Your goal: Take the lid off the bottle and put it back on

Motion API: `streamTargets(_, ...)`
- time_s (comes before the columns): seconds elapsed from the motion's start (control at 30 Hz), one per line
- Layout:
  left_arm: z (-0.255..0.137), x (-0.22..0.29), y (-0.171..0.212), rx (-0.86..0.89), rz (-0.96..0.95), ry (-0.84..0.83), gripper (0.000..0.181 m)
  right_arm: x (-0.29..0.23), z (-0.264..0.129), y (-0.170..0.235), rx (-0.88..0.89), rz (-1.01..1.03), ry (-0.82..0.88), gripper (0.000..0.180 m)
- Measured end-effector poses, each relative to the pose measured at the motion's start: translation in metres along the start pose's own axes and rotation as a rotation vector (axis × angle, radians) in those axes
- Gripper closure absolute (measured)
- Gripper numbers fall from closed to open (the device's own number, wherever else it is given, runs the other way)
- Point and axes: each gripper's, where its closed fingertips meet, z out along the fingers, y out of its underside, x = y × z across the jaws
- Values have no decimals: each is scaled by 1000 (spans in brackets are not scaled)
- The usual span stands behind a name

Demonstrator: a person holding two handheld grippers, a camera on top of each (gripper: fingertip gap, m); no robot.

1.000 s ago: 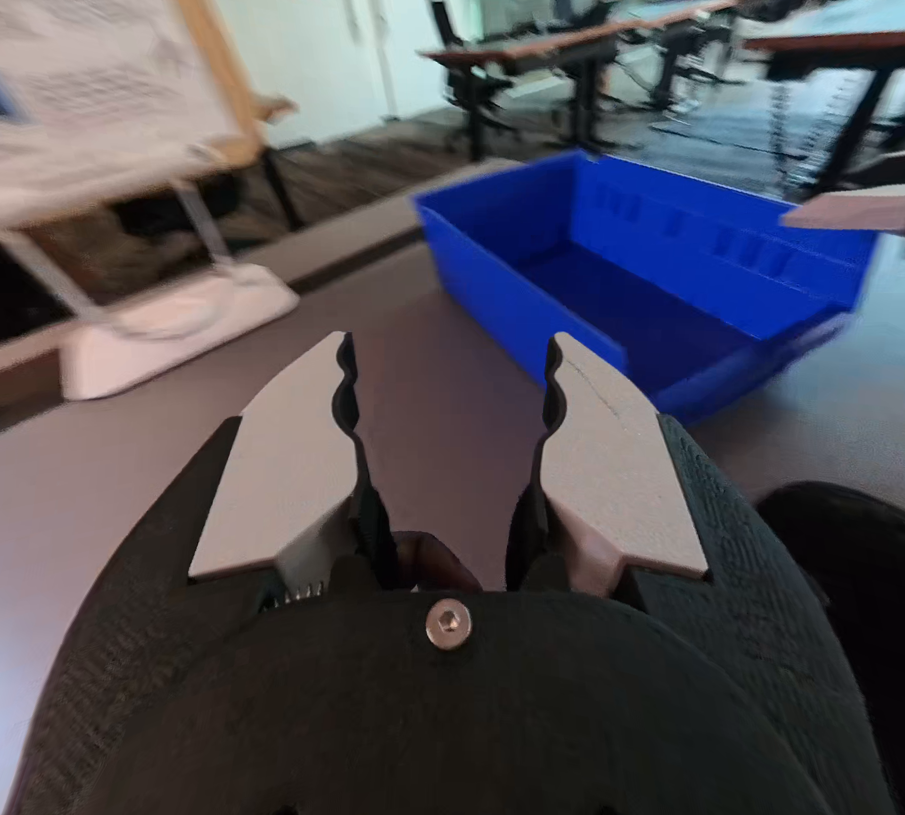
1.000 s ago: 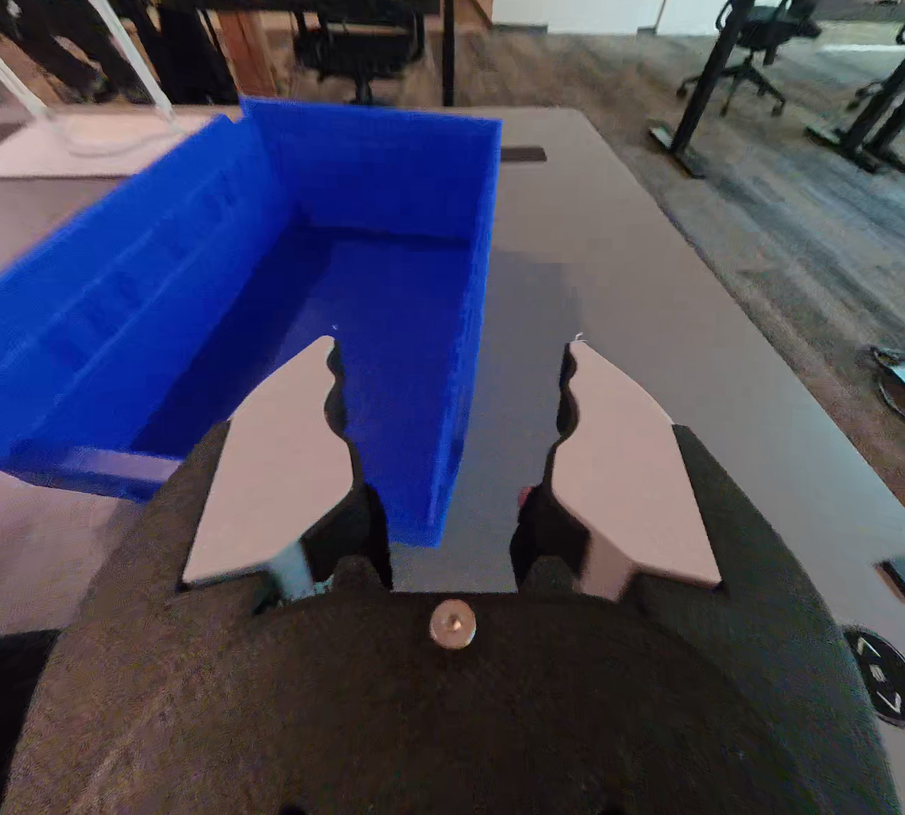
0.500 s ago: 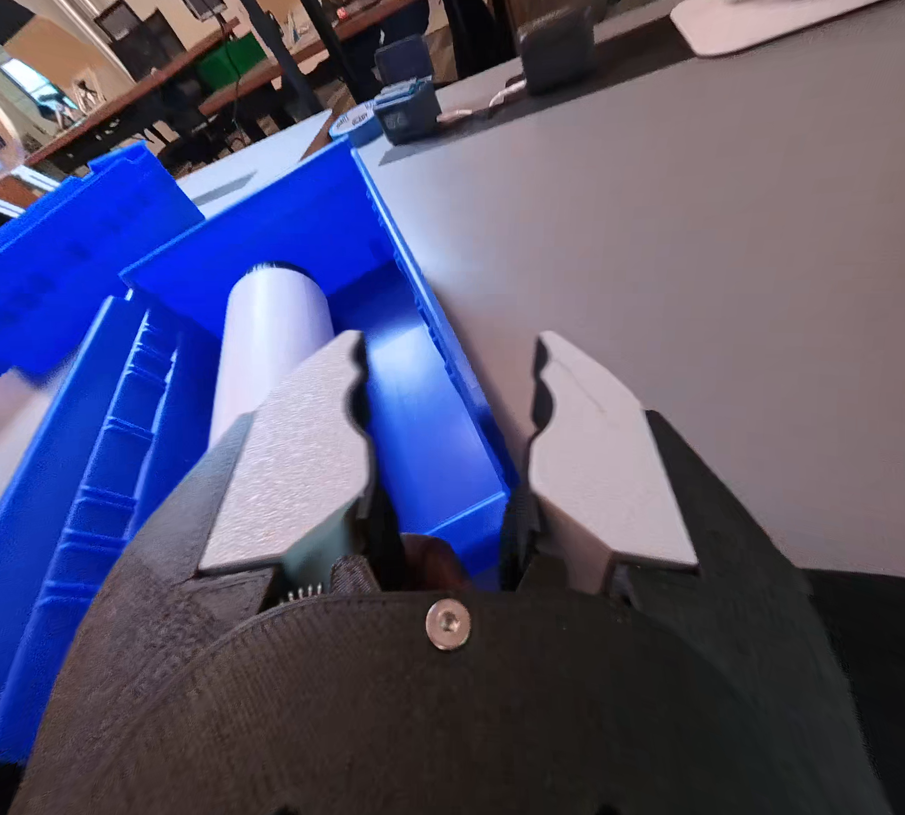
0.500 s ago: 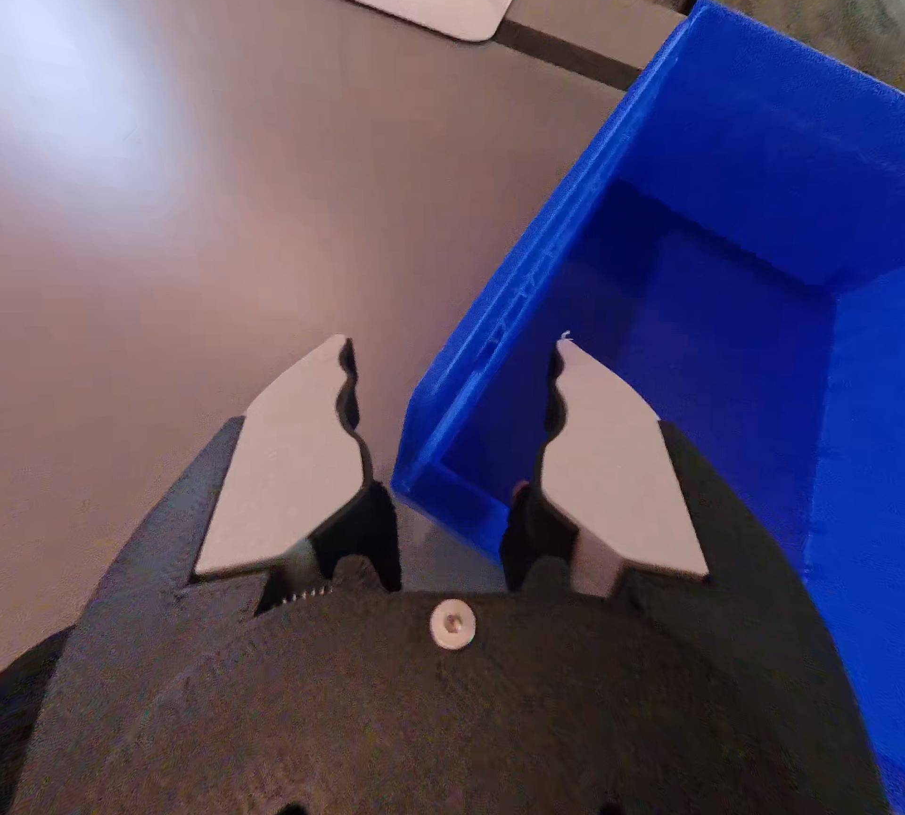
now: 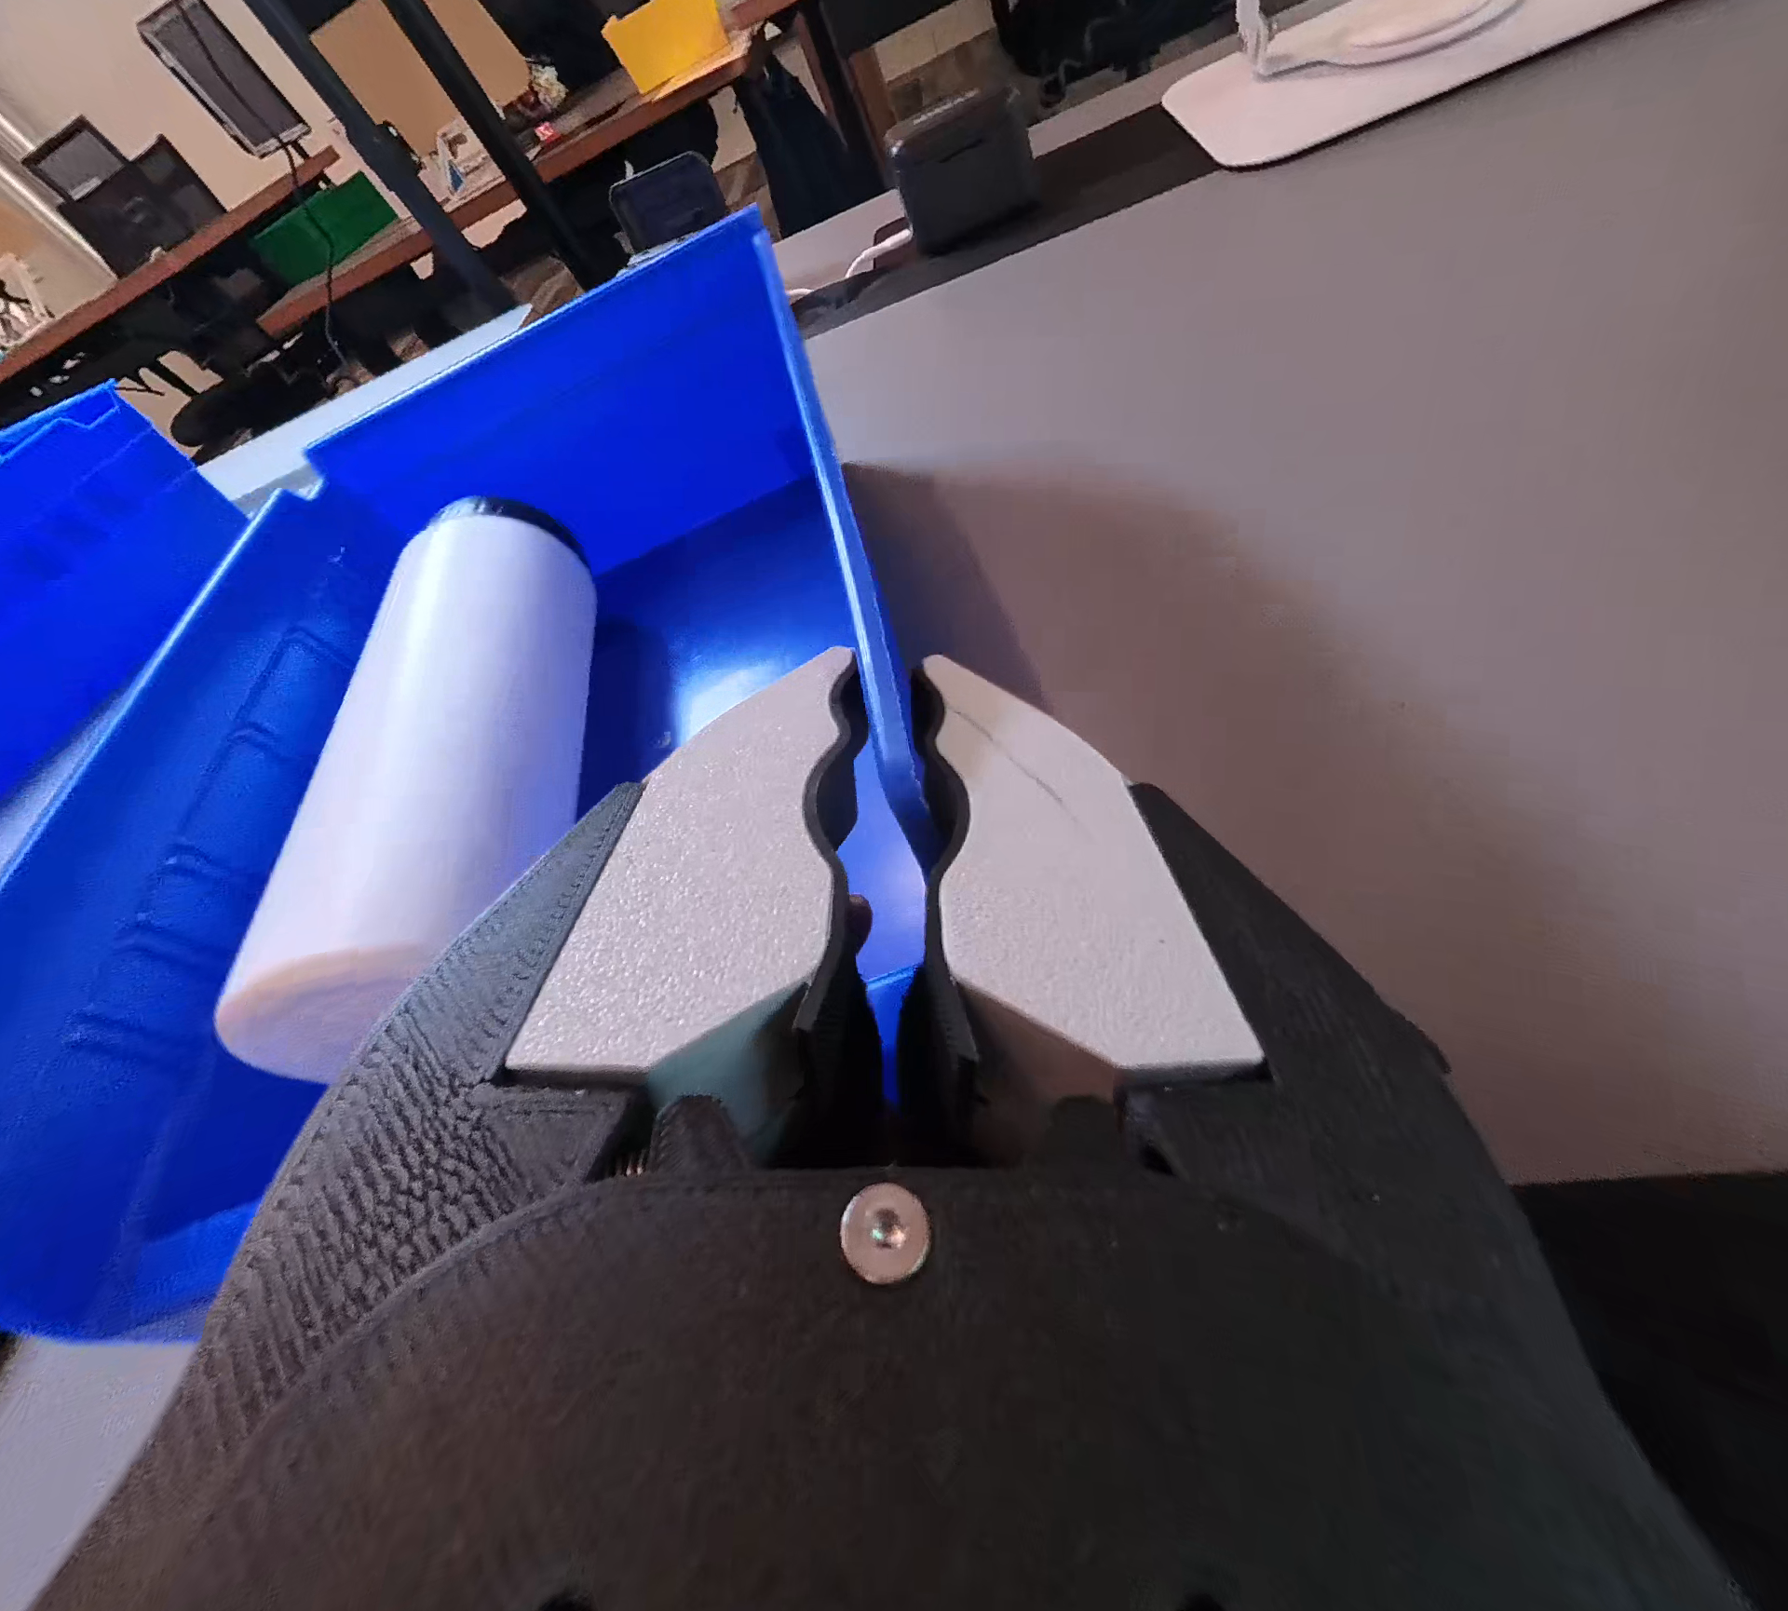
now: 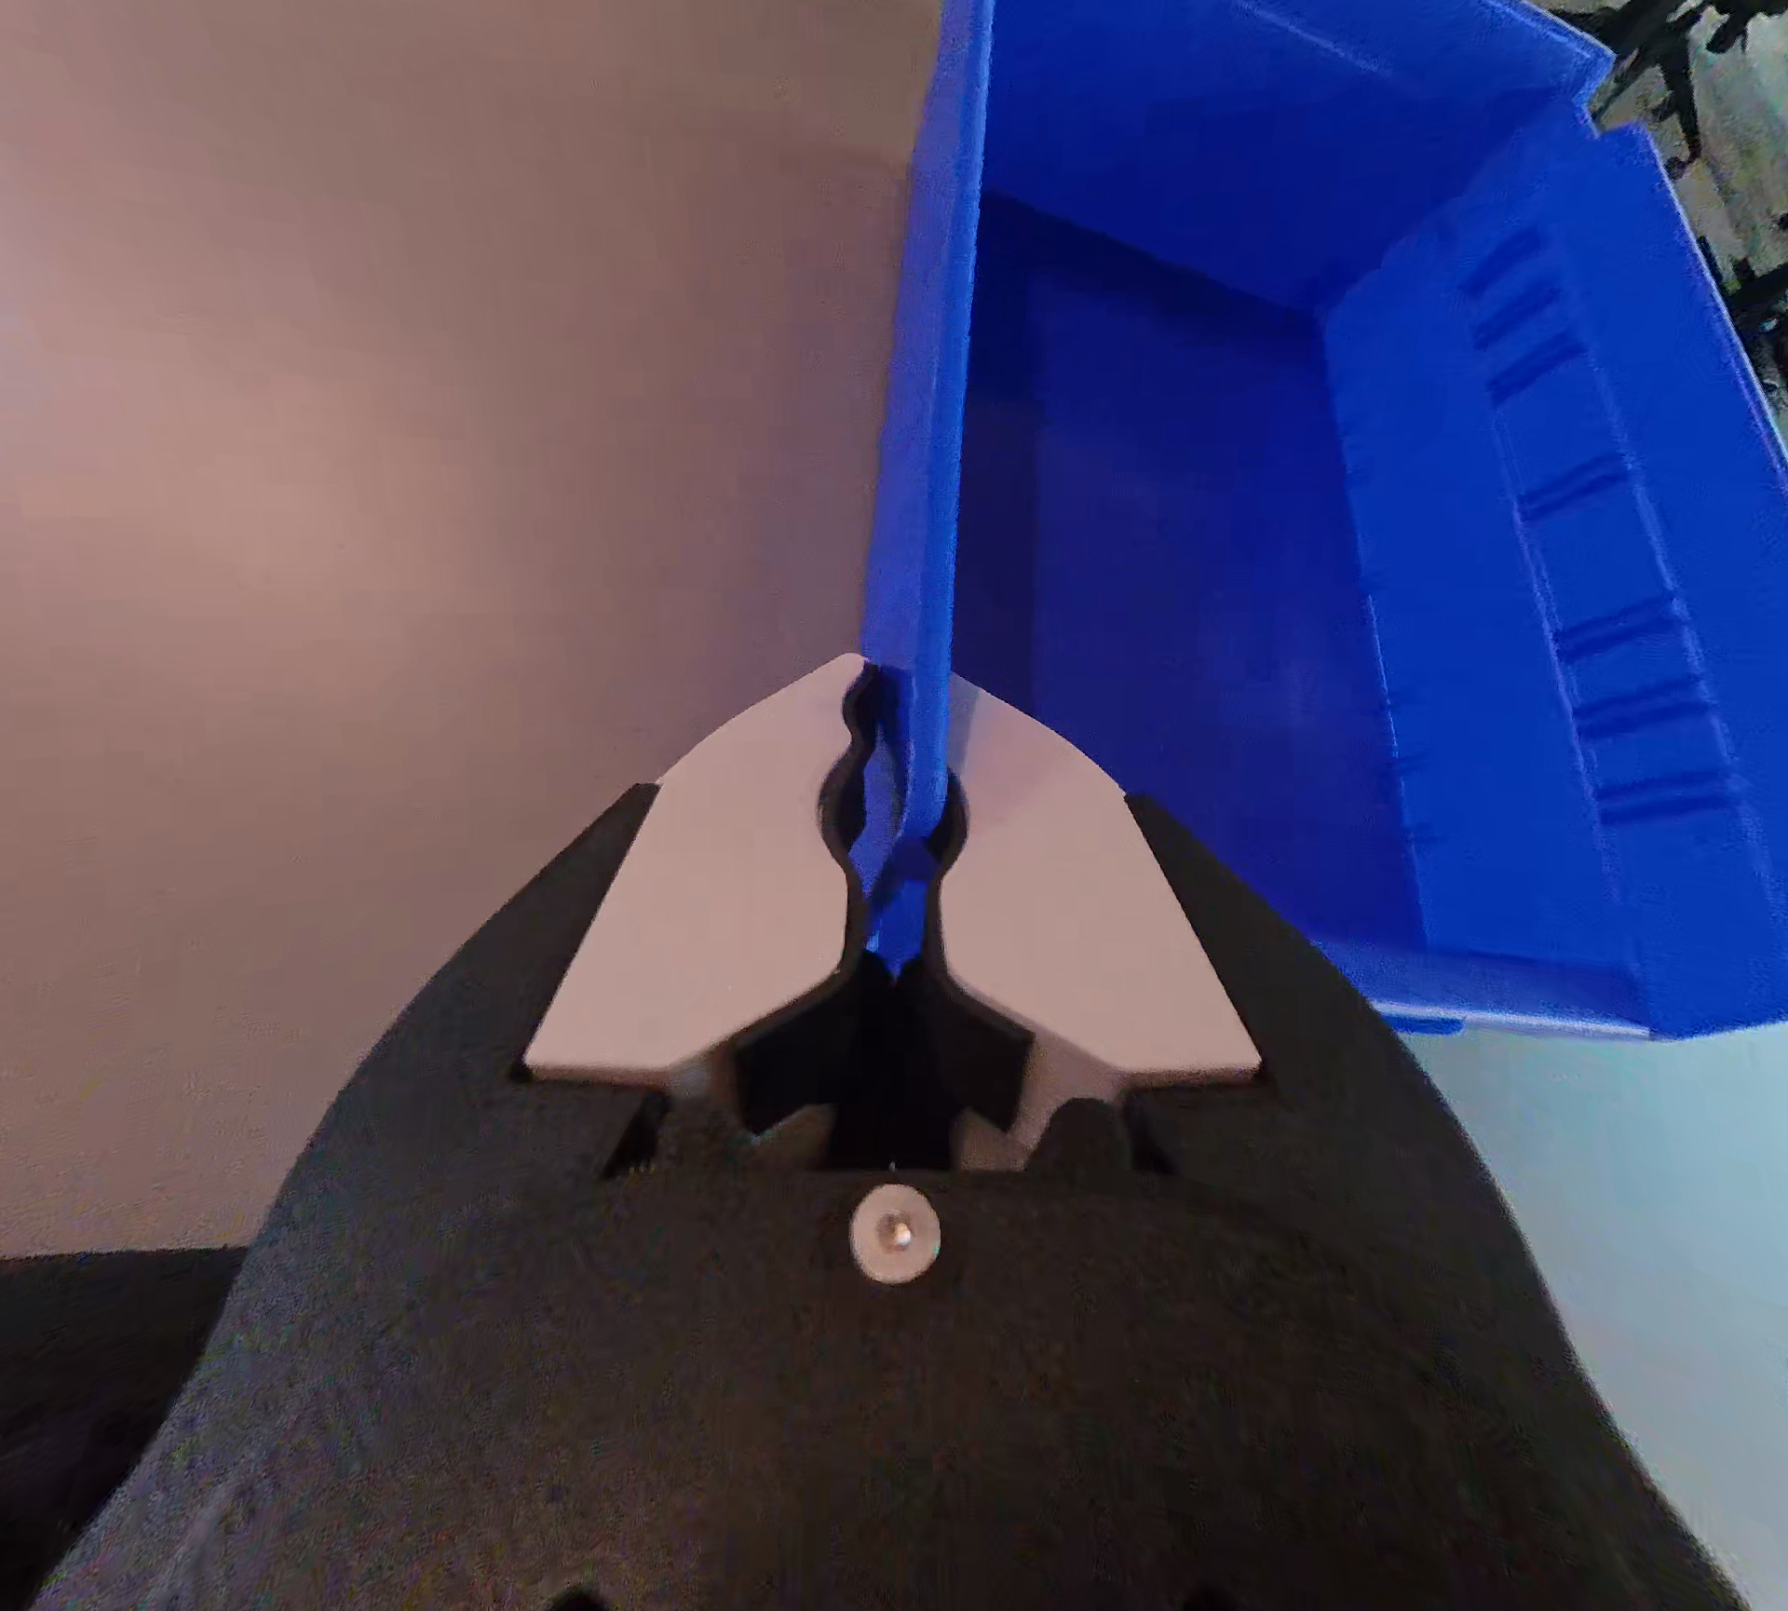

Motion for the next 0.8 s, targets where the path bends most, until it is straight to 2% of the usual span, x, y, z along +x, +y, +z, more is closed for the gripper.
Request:
streamTargets(0.17, 7, 9, -7, -8, -16, -34, 175, 10, 1, 4, -10, 50, 28, 174)
streamTargets(0.27, 8, 19, -11, -15, -12, -46, 174, -9, 1, -3, 8, -9, -24, 174)
streamTargets(0.3, 8, 24, -13, -13, 6, -37, 173, -20, -1, -7, 22, -22, -65, 173)
streamTargets(0.4, 5, 37, -17, 8, 49, 15, 173, -30, -1, -11, 16, -102, -38, 172)
streamTargets(0.53, 1, 38, -17, 49, 8, 100, 175, -23, -1, -10, 42, -48, -84, 173)
streamTargets(0.8, 11, 45, -23, 7, 8, 8, 175, -31, 1, -15, 56, -92, -97, 172)
